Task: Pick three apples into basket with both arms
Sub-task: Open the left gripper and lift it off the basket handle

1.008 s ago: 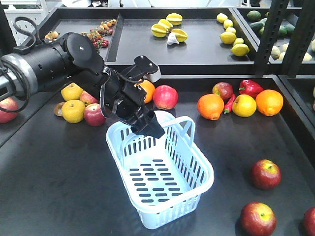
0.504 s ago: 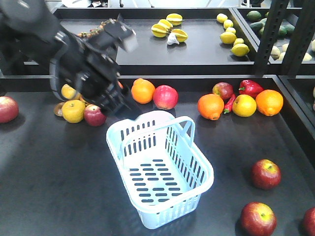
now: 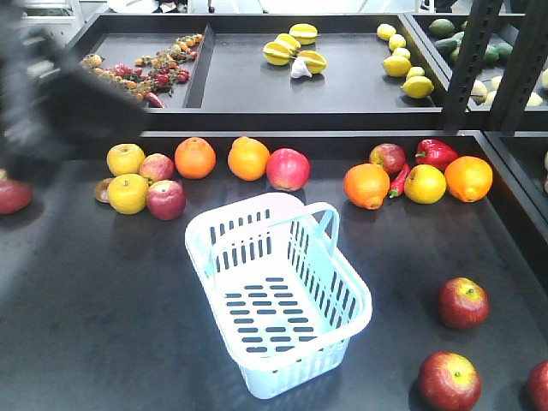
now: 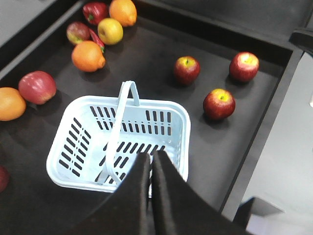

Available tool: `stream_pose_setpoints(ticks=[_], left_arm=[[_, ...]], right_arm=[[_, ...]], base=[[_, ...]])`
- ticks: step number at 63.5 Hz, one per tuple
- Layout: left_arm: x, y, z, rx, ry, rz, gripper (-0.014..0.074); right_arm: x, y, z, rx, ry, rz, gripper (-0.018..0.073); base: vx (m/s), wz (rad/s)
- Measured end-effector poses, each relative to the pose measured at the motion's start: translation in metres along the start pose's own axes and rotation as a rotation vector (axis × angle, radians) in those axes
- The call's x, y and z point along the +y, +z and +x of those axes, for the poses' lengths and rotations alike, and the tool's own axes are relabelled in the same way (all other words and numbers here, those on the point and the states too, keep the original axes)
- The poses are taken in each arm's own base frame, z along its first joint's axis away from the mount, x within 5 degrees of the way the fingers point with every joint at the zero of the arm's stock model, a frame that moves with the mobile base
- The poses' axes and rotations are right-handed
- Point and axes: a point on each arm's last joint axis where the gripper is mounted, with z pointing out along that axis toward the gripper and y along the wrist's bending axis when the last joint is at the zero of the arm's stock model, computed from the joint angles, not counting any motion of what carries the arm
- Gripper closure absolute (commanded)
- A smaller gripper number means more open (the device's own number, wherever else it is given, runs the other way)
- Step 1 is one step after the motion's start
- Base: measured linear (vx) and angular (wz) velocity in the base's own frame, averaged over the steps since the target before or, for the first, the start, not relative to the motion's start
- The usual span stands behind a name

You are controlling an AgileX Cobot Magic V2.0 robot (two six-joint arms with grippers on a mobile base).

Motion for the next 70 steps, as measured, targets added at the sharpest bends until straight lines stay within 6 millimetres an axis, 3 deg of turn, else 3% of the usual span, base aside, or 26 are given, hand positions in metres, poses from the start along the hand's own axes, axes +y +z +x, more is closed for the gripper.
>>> stream_pose_setpoints(ticks=[3, 10, 25, 35, 40, 51, 70], left_arm=[[-0.007, -0.008, 0.012, -0.031, -0.005, -0.019, 0.0604], [-0.019, -0.003, 0.055, -0.058, -0.056, -0.045, 0.0604], [-0.044, 0.026, 0.165, -0.181, -0.244, -0.088, 0.0604], [-0.050, 0.041, 0.210, -0.281, -0.391, -0.117, 0.0604], [-0.049, 0.044, 0.219, -0.323, -0.428, -0.142, 0.0604], [-0.046, 0.044, 0.220, -0.359, -0.448, -0.171, 0.0604], [-0.046, 0.044, 0.220, -0.363, -0.451, -0.172, 0.0604]], right_arm=[[0.000, 0.000, 0.000, 0.000, 0.000, 0.000, 0.0564], [0.000, 0.000, 0.000, 0.000, 0.000, 0.000, 0.0564], [0.000, 0.000, 0.000, 0.000, 0.000, 0.000, 0.0564], [0.000, 0.000, 0.000, 0.000, 0.000, 0.000, 0.0564], [0.000, 0.000, 0.000, -0.004, 0.034, -0.003, 0.0564], [0.001, 0.000, -0.007, -0.077, 0.399, -0.031, 0.0564], [-0.003, -0.004, -0.028, -0.240, 0.776, -0.057, 0.0564]], base=[[0.00, 0.00], [0.00, 0.00], [0.00, 0.00], [0.00, 0.00], [0.00, 0.00], [0.00, 0.00], [0.00, 0.00]])
